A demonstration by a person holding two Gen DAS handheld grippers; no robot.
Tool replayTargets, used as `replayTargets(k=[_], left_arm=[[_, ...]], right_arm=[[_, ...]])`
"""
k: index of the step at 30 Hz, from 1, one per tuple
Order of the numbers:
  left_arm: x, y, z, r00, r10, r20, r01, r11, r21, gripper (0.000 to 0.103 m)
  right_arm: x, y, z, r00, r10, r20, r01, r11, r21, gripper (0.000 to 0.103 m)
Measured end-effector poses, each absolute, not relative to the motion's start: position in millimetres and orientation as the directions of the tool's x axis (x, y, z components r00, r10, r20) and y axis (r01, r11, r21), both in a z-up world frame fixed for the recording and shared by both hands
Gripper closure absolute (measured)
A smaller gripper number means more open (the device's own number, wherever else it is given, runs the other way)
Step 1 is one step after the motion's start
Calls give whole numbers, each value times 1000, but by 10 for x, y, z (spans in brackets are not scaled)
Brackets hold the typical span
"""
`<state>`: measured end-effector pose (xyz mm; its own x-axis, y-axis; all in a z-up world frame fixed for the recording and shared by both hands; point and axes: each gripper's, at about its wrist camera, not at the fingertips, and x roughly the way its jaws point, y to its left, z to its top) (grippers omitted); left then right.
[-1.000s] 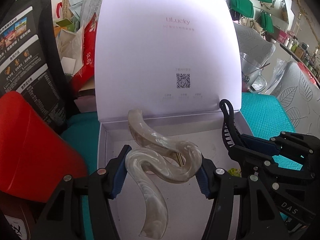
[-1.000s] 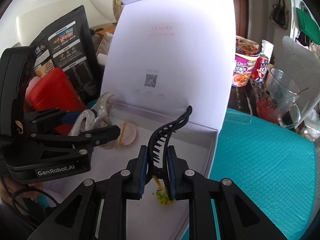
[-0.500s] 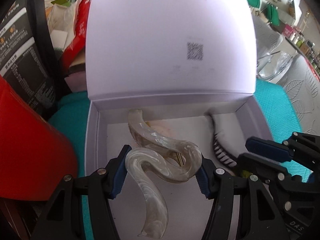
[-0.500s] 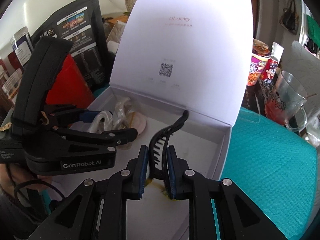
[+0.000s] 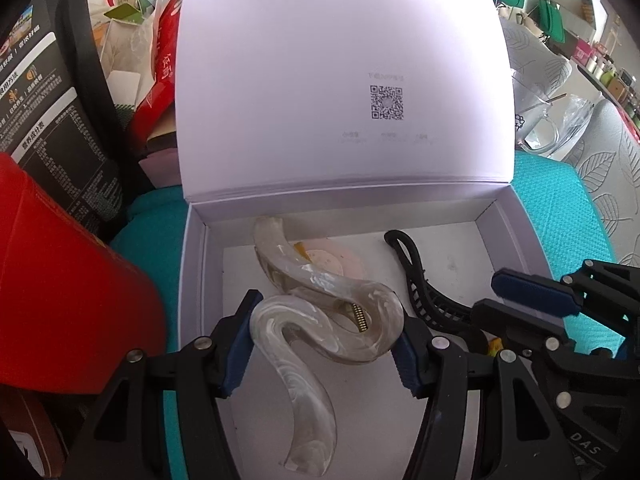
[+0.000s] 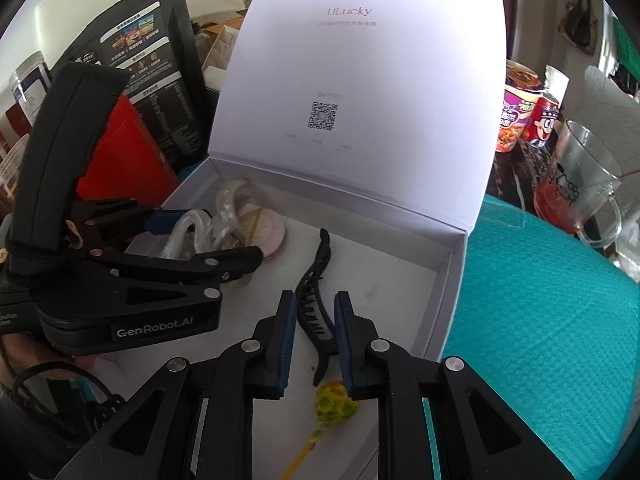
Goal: Organize rigid objects
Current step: 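Open the right tool to drop the claw clip while the left tool releases the S-clip, then withdraw both tools from the box back over the remaining objects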
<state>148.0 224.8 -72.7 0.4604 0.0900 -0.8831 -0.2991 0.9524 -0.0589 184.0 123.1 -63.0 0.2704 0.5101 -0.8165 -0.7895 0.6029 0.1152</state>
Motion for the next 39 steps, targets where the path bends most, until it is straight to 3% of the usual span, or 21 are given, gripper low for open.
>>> replayTargets(k=[3, 7, 39], left_arm=[[1494, 2293, -715, 443, 99, -891, -303, 952, -45, 43], [1494, 2263, -624, 462, 128, -878, -308, 951, -23, 27], [514, 1712, 579, 653, 253, -714, -338, 941, 24, 27]], right_arm=[[1860, 1211, -621, 281, 500, -819, -780, 616, 109, 73], [1864, 1184, -586, 297, 495, -816, -774, 625, 97, 71], [1176, 666, 365, 463, 562, -686, -758, 652, 22, 64]])
